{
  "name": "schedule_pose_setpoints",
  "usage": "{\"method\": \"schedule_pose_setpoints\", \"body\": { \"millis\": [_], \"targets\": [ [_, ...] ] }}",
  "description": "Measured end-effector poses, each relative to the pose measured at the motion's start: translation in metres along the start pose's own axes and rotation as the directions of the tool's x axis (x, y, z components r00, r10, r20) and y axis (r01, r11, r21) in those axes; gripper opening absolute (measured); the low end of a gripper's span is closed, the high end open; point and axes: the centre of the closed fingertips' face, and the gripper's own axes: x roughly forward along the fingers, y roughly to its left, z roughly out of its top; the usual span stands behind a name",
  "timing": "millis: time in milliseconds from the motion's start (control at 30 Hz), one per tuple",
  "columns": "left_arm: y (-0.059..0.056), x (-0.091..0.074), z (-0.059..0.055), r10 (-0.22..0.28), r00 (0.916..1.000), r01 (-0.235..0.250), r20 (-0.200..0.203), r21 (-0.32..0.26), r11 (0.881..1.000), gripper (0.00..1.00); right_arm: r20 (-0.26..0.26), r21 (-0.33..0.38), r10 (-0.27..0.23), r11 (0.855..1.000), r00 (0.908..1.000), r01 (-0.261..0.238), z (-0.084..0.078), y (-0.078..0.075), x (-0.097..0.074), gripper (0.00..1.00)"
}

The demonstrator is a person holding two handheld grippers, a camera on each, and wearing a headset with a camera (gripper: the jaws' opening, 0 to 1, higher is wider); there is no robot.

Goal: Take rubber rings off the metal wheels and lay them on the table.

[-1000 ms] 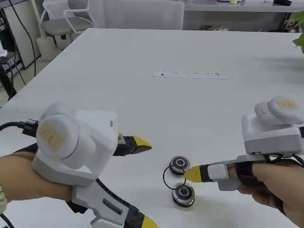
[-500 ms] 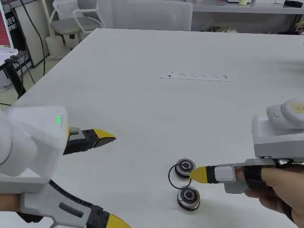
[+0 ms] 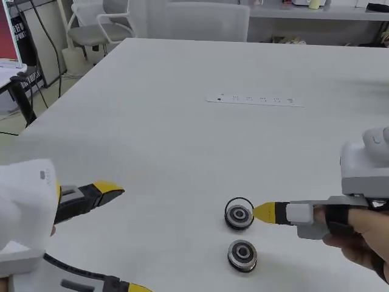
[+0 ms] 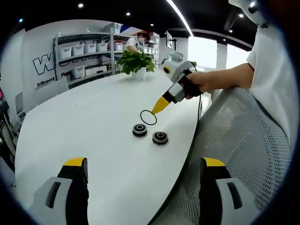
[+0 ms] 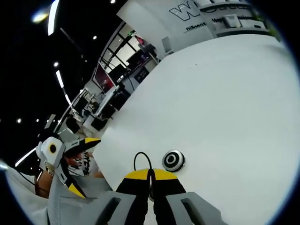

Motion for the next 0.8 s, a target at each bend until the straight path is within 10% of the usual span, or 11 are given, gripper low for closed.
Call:
{"method": "schedule_pose_setpoints", "body": {
  "millis": [800],
  "targets": [
    [-0.001, 0.001, -0.002, 0.015, 0.9995, -0.015, 0.027, -0.017, 1.0, 0.96, 0.102, 0.038, 0.068, 0.997, 0.9924, -0.072, 0.021, 0.019, -0.014, 0.0]
  ]
}}
